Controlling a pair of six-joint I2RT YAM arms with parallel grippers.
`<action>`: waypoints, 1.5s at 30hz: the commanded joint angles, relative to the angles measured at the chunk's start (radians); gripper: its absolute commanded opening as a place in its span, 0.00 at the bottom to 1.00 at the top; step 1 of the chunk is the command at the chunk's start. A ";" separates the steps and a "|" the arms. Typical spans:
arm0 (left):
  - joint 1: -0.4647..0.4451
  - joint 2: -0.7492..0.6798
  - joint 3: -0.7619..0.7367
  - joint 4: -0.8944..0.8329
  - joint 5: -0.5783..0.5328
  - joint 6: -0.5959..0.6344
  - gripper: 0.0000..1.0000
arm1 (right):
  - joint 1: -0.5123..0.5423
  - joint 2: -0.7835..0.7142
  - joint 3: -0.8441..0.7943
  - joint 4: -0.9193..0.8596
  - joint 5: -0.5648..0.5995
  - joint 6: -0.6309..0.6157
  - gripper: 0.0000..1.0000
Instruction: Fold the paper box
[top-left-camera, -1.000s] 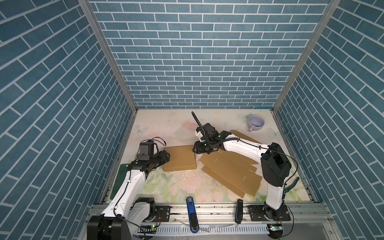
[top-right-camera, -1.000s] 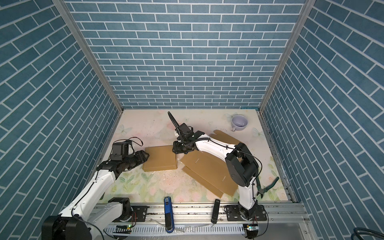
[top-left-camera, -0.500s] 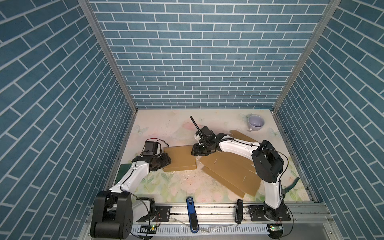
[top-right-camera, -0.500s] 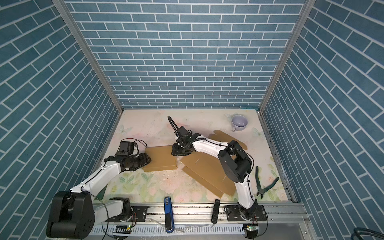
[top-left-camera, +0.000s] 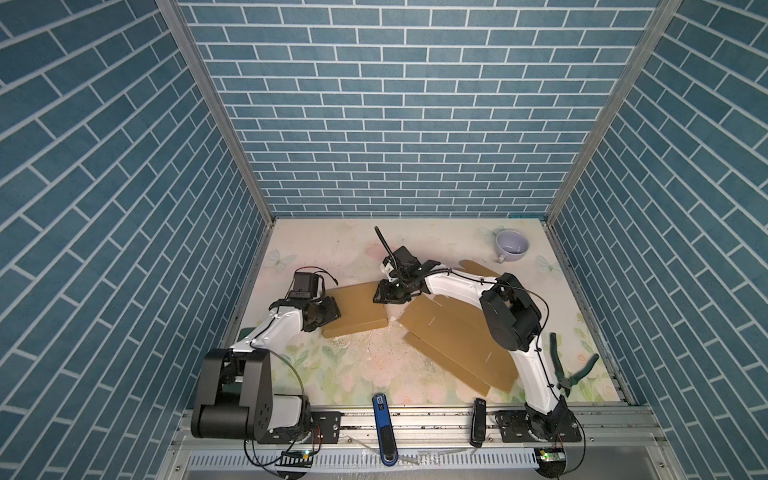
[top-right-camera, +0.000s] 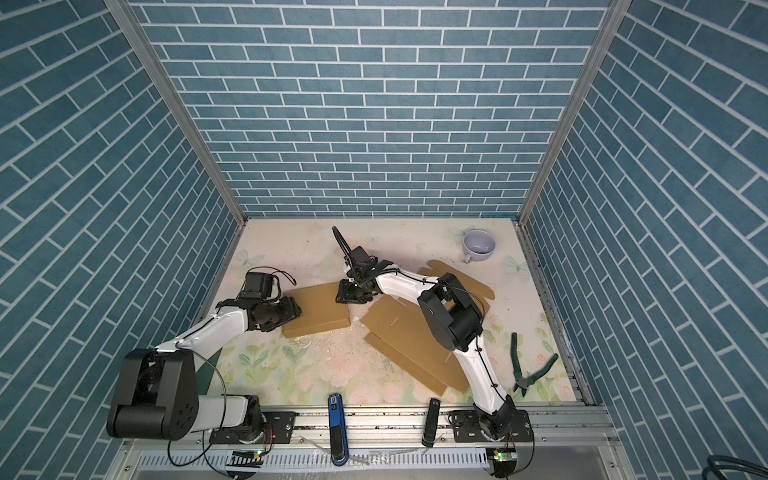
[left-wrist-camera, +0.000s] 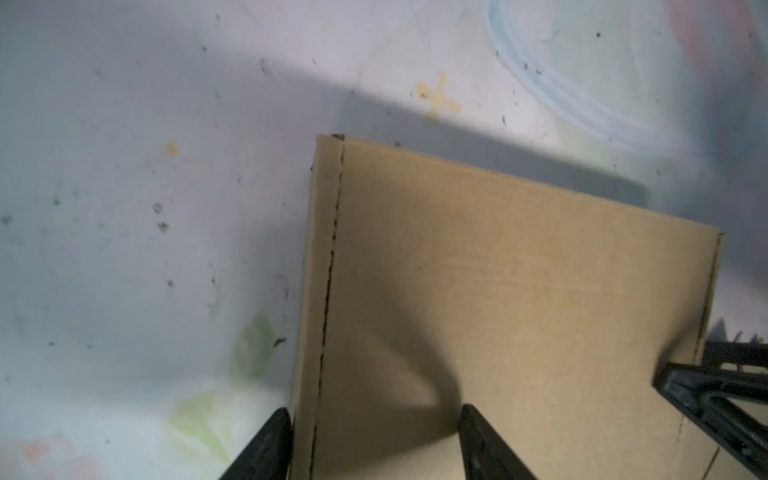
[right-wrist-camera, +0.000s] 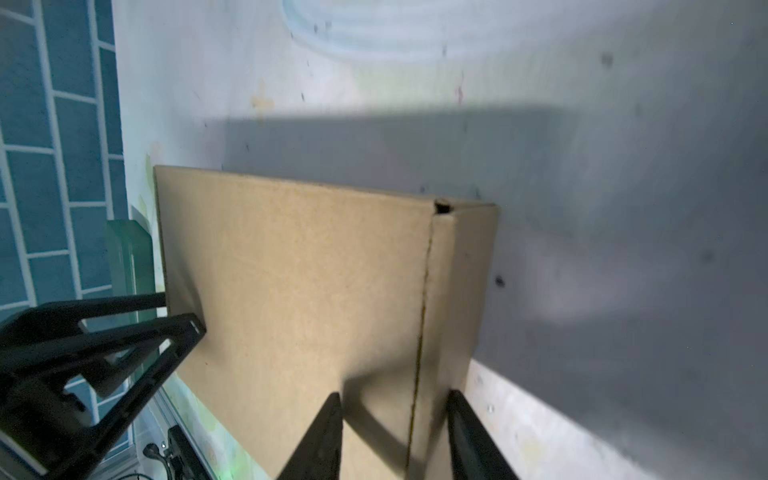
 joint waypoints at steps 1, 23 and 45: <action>0.020 0.053 0.082 0.049 -0.011 0.000 0.65 | 0.005 0.089 0.156 0.020 -0.091 0.006 0.41; 0.009 0.079 0.393 -0.120 -0.080 0.078 0.77 | -0.163 -0.454 -0.246 -0.086 0.200 -0.107 0.66; -0.600 0.472 0.734 -0.180 0.140 0.380 0.78 | -0.331 -1.109 -0.860 -0.265 0.500 0.080 0.64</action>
